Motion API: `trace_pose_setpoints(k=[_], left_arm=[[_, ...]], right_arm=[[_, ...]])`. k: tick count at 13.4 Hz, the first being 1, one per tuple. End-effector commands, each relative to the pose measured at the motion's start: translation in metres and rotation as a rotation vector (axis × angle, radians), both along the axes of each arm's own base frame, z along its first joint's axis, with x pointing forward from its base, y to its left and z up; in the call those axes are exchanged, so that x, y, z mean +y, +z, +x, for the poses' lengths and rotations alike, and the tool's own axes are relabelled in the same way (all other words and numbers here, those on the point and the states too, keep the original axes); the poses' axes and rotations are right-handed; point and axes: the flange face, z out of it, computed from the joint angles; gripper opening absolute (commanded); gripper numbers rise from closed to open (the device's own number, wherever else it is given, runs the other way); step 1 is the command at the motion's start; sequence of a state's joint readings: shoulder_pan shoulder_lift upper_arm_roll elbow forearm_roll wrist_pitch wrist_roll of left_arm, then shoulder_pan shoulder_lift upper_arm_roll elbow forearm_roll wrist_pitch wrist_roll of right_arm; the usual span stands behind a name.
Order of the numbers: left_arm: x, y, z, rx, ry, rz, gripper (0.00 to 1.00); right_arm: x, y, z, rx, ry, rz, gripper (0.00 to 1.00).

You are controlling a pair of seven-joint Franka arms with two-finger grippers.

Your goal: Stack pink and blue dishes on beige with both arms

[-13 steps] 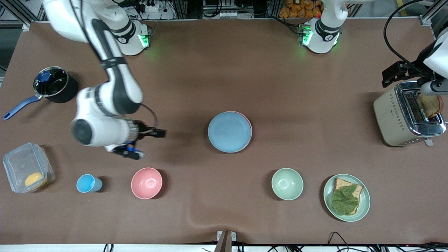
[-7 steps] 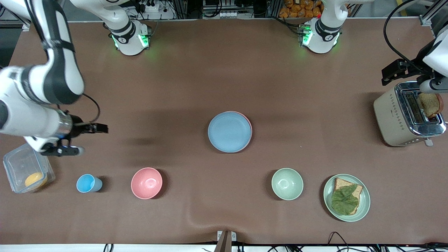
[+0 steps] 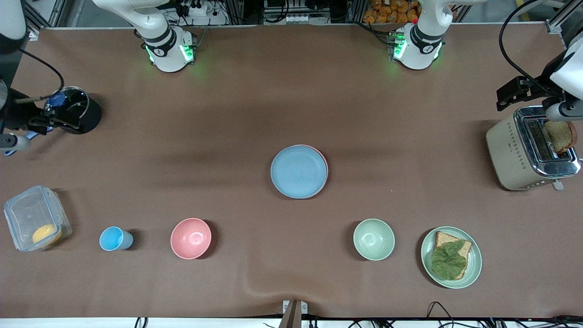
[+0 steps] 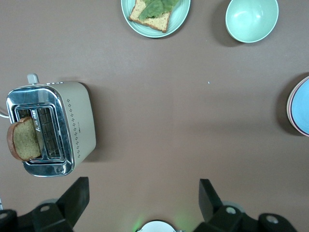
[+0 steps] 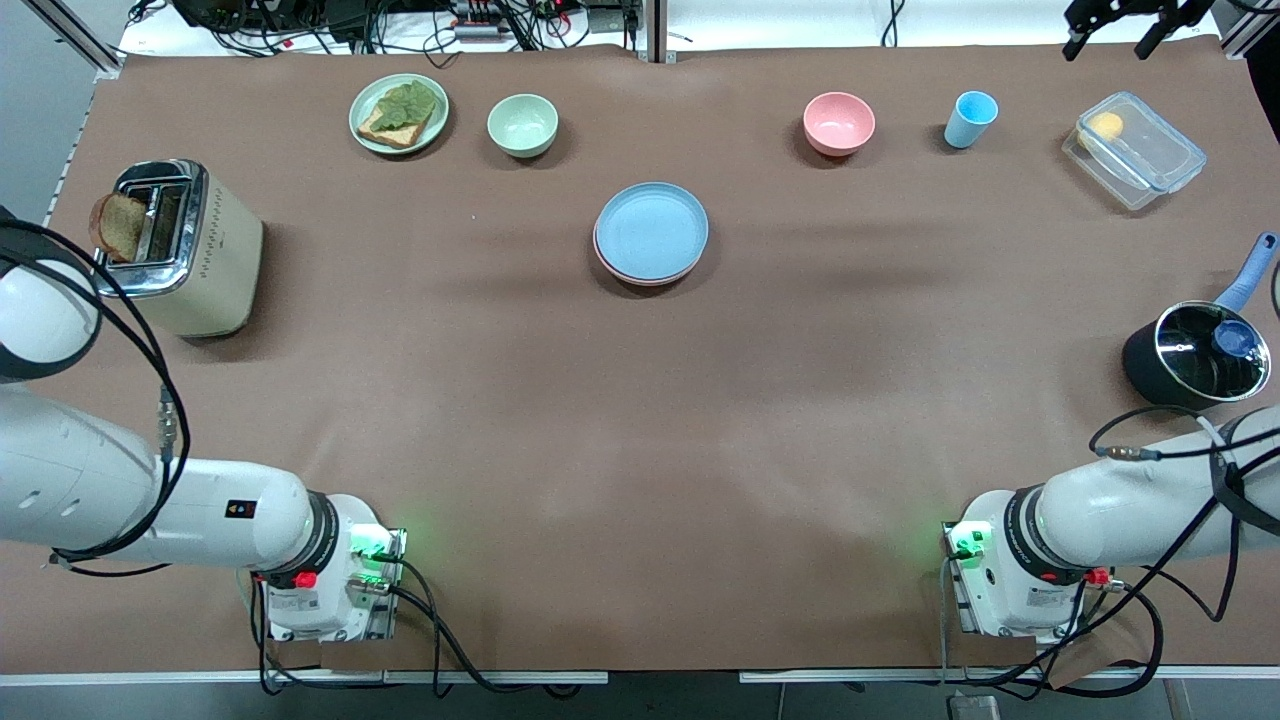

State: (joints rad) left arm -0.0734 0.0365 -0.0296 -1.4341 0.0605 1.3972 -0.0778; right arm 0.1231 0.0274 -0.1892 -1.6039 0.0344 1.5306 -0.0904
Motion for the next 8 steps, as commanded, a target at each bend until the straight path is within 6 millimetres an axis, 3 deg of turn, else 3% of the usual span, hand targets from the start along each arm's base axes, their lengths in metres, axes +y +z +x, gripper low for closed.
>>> trace_pose_setpoints(k=[1,2,5,8], left_arm=[[0.001,0.006,-0.007,0.001,-0.017,-0.017,1.0],[0.002,0.006,-0.007,0.001,-0.016,-0.017,1.0],[0.005,0.004,-0.004,0.006,-0.029,-0.018,1.0],[0.015,0.003,-0.002,0.008,-0.012,-0.026,1.0]], right_arm=[[-0.014,0.008,0.01,0.021,-0.025,-0.012,1.0],[-0.016,0.014,0.014,0.007,-0.032,-0.015,1.0],[-0.014,0.005,0.022,0.013,-0.025,-0.02,1.0],[0.009,0.008,0.023,0.009,0.017,-0.033,1.0]])
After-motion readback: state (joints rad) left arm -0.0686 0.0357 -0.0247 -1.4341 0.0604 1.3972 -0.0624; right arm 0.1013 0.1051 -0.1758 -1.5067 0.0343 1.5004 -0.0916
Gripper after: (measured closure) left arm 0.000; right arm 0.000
